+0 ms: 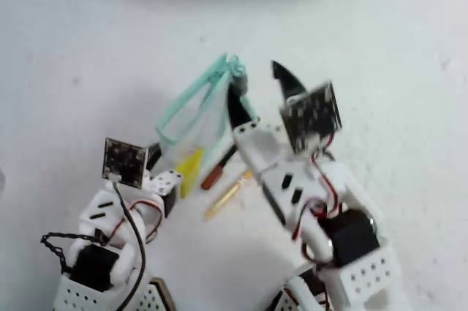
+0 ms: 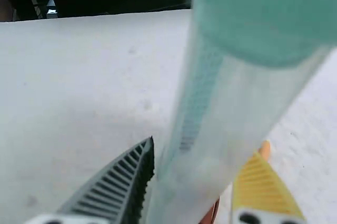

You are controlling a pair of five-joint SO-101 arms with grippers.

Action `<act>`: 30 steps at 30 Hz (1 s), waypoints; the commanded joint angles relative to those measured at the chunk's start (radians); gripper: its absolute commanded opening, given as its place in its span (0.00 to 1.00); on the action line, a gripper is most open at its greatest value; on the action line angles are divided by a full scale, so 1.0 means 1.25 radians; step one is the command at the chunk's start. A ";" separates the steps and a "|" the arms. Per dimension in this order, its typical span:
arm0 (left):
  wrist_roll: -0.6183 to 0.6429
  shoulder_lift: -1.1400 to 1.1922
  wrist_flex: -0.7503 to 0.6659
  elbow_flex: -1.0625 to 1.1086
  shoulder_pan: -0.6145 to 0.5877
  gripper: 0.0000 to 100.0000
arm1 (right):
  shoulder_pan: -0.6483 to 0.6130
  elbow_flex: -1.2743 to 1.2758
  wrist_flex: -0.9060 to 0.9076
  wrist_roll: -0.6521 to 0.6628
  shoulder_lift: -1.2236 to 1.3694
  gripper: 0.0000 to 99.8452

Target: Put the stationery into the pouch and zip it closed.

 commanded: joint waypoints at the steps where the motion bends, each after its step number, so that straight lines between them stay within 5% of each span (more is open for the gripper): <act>1: -0.004 -0.007 0.021 -0.048 -0.007 0.25 | 0.062 -0.031 0.057 0.009 0.066 0.22; 8: -0.004 -0.007 0.015 -0.048 -0.025 0.20 | 0.137 -0.032 0.112 -0.005 0.235 0.22; 17: -0.004 -0.007 -0.065 -0.007 -0.107 0.08 | 0.160 -0.097 0.112 -0.184 0.585 0.22; 30: -0.005 -0.007 -0.065 -0.007 -0.104 0.08 | 0.121 -0.207 0.198 -0.273 0.897 0.22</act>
